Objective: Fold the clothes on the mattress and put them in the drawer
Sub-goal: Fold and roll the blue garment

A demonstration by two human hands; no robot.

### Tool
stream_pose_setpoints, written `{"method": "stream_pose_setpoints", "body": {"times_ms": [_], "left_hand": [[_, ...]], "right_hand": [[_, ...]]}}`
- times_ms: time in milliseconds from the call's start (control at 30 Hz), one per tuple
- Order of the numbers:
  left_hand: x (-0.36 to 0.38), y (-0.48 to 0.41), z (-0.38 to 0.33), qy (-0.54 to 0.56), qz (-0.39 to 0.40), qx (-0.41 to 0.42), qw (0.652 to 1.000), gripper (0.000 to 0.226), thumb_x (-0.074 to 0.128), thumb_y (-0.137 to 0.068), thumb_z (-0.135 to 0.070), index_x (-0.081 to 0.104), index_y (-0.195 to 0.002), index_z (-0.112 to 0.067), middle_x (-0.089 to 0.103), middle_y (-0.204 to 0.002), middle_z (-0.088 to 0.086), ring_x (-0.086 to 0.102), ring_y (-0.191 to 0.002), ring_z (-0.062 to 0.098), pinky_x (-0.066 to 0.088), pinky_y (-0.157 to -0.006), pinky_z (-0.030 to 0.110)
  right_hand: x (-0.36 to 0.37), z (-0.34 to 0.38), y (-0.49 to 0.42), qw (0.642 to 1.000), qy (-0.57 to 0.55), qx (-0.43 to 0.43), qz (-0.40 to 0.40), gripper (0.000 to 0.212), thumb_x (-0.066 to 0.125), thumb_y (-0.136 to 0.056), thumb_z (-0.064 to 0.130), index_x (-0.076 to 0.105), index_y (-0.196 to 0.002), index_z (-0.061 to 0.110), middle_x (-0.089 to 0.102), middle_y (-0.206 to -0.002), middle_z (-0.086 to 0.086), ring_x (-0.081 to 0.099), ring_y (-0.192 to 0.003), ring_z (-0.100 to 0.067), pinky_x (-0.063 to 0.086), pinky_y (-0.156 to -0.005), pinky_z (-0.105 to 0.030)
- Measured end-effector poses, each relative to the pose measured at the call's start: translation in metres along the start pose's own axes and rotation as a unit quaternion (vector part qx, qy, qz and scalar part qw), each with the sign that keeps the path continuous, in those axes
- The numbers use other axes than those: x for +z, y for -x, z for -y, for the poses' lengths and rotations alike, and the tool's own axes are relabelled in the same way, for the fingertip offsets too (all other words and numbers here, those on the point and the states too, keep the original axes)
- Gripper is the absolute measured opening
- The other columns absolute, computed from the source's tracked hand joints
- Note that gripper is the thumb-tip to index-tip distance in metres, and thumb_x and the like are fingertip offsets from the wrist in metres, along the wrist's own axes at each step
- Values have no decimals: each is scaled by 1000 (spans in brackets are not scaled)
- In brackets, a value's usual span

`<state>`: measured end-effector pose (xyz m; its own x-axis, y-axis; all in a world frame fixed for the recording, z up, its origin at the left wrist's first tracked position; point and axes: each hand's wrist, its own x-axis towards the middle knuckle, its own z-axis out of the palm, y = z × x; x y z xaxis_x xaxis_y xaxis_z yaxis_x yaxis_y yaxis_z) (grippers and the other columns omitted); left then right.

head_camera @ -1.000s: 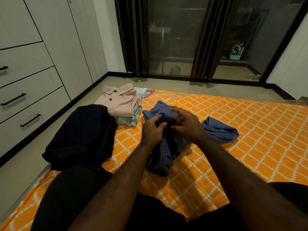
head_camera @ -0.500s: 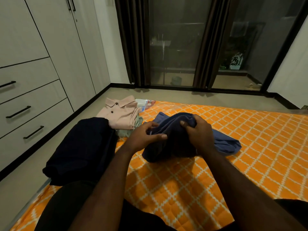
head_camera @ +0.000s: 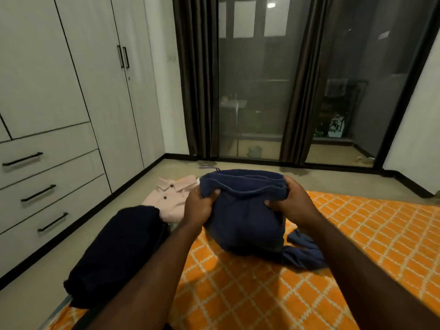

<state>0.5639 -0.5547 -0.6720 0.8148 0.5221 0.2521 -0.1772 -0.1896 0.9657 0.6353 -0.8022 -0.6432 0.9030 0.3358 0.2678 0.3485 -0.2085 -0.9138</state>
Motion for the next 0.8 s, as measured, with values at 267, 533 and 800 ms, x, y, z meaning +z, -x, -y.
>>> {"method": "stream_pose_setpoints", "body": {"times_ms": [267, 533, 800], "left_hand": [[-14, -73, -173, -83, 36, 220, 971, 24, 65, -95, -14, 63, -117, -24, 71, -116, -1, 67, -110, 21, 52, -98, 39], [-42, -112, -334, -165, 54, 309, 935, 31, 60, -100, -27, 58, -130, -18, 68, -123, 2, 64, -113, 21, 50, -102, 45], [-39, -130, -467, -133, 18, 400, 907, 43, 53, -93, -49, 62, -122, -18, 70, -112, 3, 67, -103, 19, 55, -92, 45]], "right_hand": [[-44, 149, -54, 987, 58, -98, -118, 26, 77, -88, 13, 71, -110, 25, 75, -98, 0, 73, -88, -20, 64, -74, -42], [-103, 302, -88, 974, 104, -170, -112, 41, 78, -90, 27, 66, -129, 28, 70, -109, 5, 68, -104, -21, 59, -89, -42], [-120, 410, -107, 931, 101, -253, -242, 21, 61, -101, 20, 57, -120, 13, 63, -114, -6, 62, -106, -25, 46, -84, -34]]}}
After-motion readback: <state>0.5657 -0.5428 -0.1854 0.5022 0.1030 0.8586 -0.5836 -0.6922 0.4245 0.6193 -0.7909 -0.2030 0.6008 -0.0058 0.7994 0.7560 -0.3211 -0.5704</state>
